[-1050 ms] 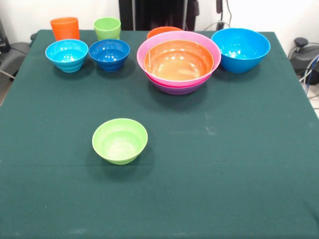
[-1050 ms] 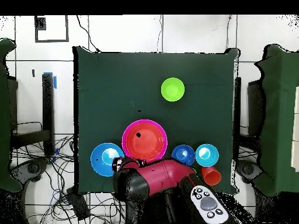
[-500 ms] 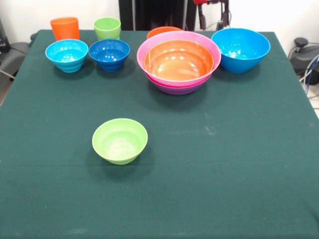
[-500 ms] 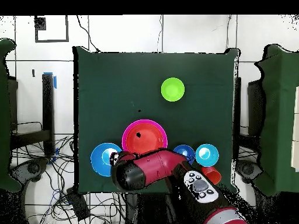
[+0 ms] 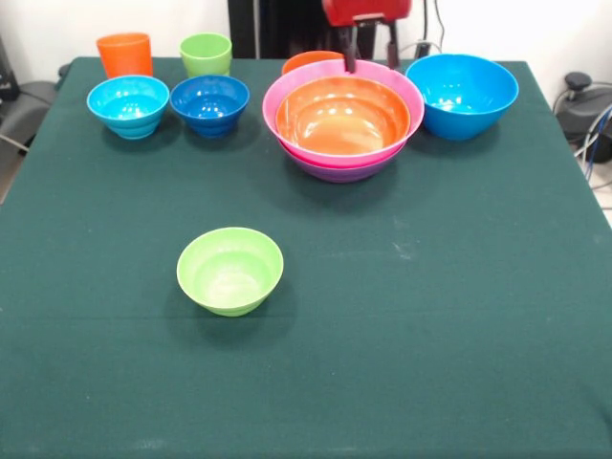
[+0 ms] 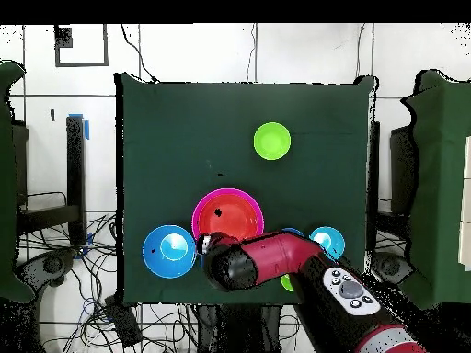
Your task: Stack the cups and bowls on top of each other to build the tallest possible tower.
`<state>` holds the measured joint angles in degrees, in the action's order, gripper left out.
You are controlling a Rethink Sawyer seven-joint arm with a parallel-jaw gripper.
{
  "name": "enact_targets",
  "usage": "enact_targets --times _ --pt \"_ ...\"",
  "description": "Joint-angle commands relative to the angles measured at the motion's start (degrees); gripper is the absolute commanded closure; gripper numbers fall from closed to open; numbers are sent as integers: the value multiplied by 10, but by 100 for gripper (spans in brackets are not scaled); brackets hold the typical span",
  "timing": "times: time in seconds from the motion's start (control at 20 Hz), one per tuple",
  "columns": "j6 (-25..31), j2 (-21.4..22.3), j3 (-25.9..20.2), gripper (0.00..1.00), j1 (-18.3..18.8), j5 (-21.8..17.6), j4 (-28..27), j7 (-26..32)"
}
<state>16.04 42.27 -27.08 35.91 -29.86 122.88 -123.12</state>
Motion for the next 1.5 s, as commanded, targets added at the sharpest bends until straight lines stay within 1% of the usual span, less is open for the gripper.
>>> enact_targets --times 0.05,0.2,0.25,0.4,0.55,0.8,1.0,1.25,1.5 --pt "58 -46 -40 0 16 -48 -45 89" --pt "55 -45 -39 0 16 -51 -43 80" --pt "53 -41 -33 0 9 -55 -45 73" --pt "26 -26 7 0 -31 -92 -62 46" --pt "6 -39 27 0 -50 -117 -77 30" --pt "-13 -68 42 0 -63 -142 -99 17" --pt "-22 -77 49 0 -71 -150 -106 7" --pt "-52 -107 62 0 -84 -162 -119 -12" --pt "-63 -113 64 0 -87 -153 -116 -18"
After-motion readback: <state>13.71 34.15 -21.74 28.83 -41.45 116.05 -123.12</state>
